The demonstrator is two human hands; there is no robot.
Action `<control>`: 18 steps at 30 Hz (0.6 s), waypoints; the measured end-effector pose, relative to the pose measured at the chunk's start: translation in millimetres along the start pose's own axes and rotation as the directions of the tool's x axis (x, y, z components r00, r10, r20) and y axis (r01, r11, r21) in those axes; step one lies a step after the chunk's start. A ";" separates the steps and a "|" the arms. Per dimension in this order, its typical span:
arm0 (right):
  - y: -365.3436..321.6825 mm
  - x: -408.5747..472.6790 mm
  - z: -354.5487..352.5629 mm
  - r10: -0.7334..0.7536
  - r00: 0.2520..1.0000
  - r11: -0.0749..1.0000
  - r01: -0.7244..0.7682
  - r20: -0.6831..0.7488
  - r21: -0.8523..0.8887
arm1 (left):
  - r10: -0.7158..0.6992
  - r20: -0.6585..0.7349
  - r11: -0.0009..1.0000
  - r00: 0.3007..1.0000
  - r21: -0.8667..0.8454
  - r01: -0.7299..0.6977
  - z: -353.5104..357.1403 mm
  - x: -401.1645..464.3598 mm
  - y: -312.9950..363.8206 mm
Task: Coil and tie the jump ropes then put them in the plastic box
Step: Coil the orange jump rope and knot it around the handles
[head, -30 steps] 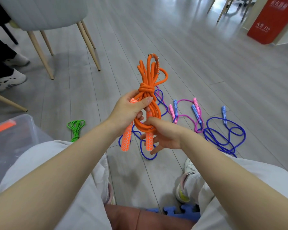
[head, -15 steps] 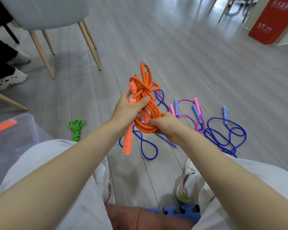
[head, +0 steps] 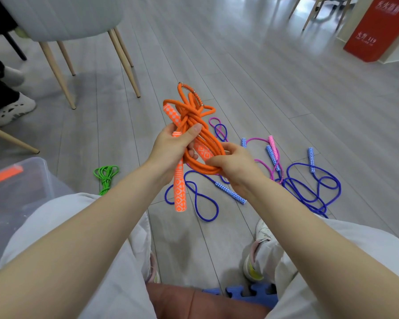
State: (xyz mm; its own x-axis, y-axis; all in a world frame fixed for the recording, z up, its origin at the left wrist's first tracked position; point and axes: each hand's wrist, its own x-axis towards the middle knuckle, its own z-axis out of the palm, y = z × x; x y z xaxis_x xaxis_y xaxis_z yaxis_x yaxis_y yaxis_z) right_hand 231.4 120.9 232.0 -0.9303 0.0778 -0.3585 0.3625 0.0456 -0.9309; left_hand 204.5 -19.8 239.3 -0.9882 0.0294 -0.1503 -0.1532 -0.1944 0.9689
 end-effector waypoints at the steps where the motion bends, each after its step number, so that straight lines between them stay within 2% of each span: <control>1: -0.5 -0.7 0.6 -0.021 1.000 1.000 0.021 -0.022 0.014 | -0.025 -0.011 0.999 1.000 -0.028 0.025 -0.7 1.2 -0.5; 6: 0.7 -2.9 8.3 -0.069 0.994 0.987 0.080 -0.081 0.141 | -0.104 -0.047 0.987 0.993 -0.125 0.097 -1.2 2.8 0.4; 9: 0.5 -4.5 7.6 -0.052 0.999 0.972 0.051 -0.002 0.229 | -0.108 -0.016 0.979 0.994 -0.177 0.103 -0.4 2.8 6.0; 12: -0.4 -9.9 4.5 -0.058 0.992 0.949 0.021 0.108 0.314 | -0.168 0.022 0.970 0.985 -0.172 0.170 -3.9 4.5 13.7; 15: -3.1 -14.4 0.7 -0.112 0.982 0.951 0.062 0.150 0.304 | -0.270 0.080 0.942 0.960 -0.185 0.280 -8.6 5.8 21.1; 18: -7.2 -19.2 -3.8 -0.161 0.969 0.950 0.100 0.188 0.295 | -0.334 0.113 0.931 0.936 -0.115 0.346 -15.1 7.3 27.9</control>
State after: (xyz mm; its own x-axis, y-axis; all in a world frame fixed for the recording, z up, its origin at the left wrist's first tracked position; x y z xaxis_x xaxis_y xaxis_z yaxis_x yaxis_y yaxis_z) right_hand 246.9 122.9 245.8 -0.9702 -0.1190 -0.2111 0.2346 -0.2429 -0.9413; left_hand 193.1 -39.8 262.2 -0.8735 0.2031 -0.4424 -0.4849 -0.2834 0.8274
